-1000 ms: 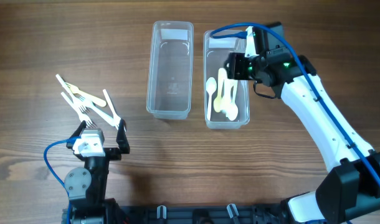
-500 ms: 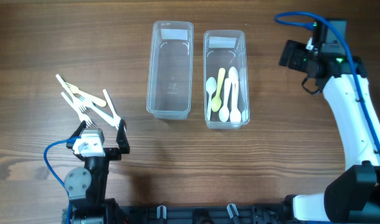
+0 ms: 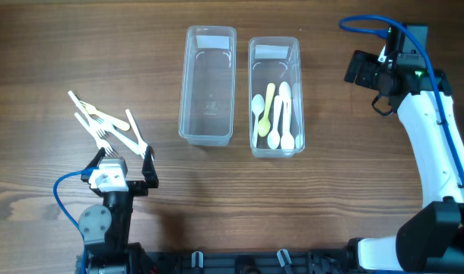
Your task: Pack container
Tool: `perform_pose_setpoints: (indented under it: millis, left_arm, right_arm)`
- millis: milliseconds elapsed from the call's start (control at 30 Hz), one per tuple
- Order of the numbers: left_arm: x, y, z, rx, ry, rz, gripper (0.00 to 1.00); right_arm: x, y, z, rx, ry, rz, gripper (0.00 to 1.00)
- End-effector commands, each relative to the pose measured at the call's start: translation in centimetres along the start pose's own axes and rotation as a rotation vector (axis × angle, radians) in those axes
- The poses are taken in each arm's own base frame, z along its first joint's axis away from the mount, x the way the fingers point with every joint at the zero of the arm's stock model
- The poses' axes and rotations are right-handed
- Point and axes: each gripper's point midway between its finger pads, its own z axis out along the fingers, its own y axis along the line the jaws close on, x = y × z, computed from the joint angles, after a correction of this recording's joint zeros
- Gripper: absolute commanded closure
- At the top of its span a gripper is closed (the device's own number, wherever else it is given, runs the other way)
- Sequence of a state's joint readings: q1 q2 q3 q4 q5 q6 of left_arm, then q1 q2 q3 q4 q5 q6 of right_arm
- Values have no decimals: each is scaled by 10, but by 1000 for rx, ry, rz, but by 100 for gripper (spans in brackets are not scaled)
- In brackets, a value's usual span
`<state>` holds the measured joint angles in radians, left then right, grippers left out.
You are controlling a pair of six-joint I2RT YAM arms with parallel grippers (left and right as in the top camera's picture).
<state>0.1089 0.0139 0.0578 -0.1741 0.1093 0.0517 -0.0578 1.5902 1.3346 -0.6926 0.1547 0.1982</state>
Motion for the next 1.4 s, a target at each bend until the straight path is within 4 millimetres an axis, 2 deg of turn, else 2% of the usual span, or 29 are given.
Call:
perform_pose_setpoints:
  millis: [0,67,233,367,433,500,567,700,767,867,1000,1133,1200,1233,1367]
  left_arm:
    - [-7,-3,0,13,-34,24,0]
    - [-19,-17,-1,96,-83,33,0]
    - [-15,-17,-1,96,-70,31,0]
    - [-36,-49,-10,283,-156,33,0]
    - [-57,-53,-17,313,-197,-48,0]
    - [-82,-48,-24,276,-212,-56,0]
    - [-112,-22,-30,112,-166,-125,0]
    - [-158,7,-27,-78,26,-170,0]
    - [-175,7,-16,-82,127,-177,0]
    - [-187,-10,11,21,234,-197,0]
    - [-159,-17,38,66,362,-221,0]
    - [-116,-10,59,10,530,-308,0]
    - [-84,5,72,-143,632,-469,0]
    - [-70,7,78,-170,681,-508,0]
    - [-12,11,99,-240,860,-544,0]
  right_arm:
    - [-10,-1,-12,-1,-38,-8,0]
    - [-10,-1,-12,-1,-38,-8,0]
    - [-10,-1,-12,-1,-38,-8,0]
    - [-10,-1,-12,-1,-38,-7,0]
    - [-10,-1,-12,-1,-38,-8,0]
    - [-10,-1,-12,-1,-38,-8,0]
    - [-10,-1,-12,-1,-38,-8,0]
    - [-10,-1,-12,-1,-38,-8,0]
    - [-10,-1,-12,-1,-38,-7,0]
    - [-10,-1,-12,-1,-38,-7,0]
    - [-10,-1,-12,-1,-38,-8,0]
    - [-10,-1,-12,-1,-38,-8,0]
    - [-10,-1,-12,-1,-38,-8,0]
    - [-10,-1,-12,-1,-38,-8,0]
    - [-10,-1,-12,-1,-38,-8,0]
